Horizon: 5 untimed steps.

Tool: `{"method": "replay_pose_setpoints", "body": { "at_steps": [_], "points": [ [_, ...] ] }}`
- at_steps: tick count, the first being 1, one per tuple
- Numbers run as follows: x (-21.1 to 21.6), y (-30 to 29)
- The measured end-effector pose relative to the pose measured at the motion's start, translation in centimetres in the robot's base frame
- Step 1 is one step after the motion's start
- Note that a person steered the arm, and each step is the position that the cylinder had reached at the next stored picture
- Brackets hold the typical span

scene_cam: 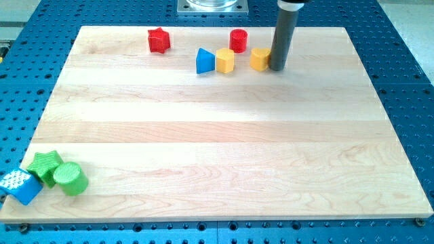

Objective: Place your arm at the bottom center of the board

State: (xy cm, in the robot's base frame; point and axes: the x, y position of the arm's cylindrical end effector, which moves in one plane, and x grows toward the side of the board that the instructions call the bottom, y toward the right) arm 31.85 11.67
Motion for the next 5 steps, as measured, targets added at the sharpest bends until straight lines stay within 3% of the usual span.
{"method": "replay_pose_setpoints", "body": {
  "at_steps": [2, 3, 5],
  "points": [
    [0.0, -0.3],
    [3.9, -0.2],
    [18.1, -2.4]
  ]
}}
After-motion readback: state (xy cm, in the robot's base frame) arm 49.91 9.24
